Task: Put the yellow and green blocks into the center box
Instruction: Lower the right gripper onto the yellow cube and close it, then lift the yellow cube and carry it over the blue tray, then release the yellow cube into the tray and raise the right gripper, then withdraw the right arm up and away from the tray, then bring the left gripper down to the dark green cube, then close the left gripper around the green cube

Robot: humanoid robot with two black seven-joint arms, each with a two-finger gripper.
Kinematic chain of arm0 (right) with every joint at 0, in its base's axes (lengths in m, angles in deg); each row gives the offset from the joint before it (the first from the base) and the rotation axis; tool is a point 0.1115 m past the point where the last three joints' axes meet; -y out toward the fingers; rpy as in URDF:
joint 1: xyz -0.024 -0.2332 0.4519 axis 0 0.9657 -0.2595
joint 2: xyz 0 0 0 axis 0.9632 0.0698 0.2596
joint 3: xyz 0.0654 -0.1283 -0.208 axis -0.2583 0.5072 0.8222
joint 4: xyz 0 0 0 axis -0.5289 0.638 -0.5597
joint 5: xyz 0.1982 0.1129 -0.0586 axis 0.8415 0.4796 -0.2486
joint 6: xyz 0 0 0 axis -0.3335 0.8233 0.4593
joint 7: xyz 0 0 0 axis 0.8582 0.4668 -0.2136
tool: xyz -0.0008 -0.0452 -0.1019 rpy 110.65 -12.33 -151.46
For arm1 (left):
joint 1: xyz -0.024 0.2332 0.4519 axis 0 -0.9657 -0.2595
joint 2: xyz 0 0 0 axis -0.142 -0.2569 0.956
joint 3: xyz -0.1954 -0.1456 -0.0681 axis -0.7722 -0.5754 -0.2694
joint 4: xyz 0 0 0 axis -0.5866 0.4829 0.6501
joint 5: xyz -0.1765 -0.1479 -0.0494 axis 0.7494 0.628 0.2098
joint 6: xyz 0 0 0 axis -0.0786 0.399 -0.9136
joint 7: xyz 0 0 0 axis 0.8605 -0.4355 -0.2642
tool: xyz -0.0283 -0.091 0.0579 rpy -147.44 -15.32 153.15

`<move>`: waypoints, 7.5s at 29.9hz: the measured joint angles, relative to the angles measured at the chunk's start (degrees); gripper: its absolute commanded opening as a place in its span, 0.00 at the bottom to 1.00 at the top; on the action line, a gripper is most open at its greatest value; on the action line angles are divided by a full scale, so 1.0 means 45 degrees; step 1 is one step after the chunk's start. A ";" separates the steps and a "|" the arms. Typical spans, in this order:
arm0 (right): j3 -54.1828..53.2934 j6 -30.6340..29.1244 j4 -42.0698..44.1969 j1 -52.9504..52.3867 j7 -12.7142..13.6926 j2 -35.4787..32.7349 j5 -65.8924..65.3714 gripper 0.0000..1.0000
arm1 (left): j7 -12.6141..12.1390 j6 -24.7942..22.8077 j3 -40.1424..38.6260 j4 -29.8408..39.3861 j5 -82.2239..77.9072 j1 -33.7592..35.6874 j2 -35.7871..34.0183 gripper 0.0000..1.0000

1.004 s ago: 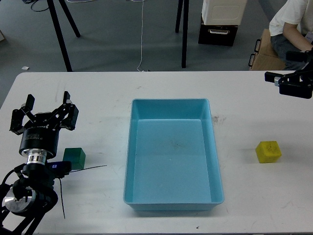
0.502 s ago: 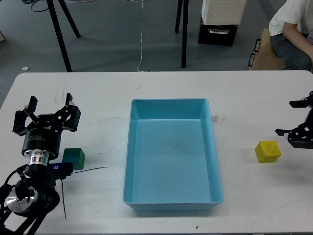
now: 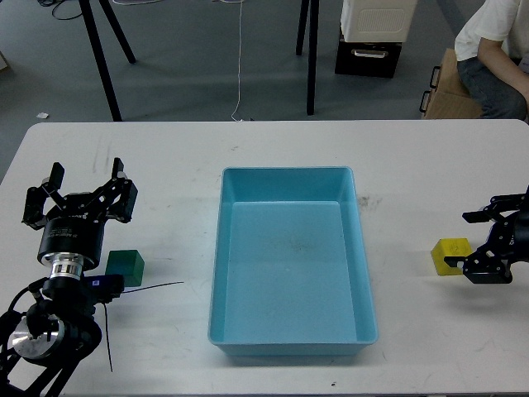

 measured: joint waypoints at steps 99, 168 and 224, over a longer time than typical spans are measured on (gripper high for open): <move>0.4941 -0.1651 0.1204 -0.6606 -0.0001 0.8152 0.2355 0.93 | 0.0040 0.0059 -0.0593 -0.0156 0.0011 0.0422 -0.0170 1.00; -1.8106 0.0286 -0.4084 1.0361 0.1803 0.7690 1.5201 0.99 | 0.1050 -0.2103 -0.1264 -0.3116 -2.5131 0.7397 -0.7975 1.00; -1.9880 0.0566 -0.5151 1.6573 0.1649 0.7735 1.5304 0.99 | 0.1047 -0.2101 1.0731 -0.2035 -3.4312 1.0335 -0.7749 0.90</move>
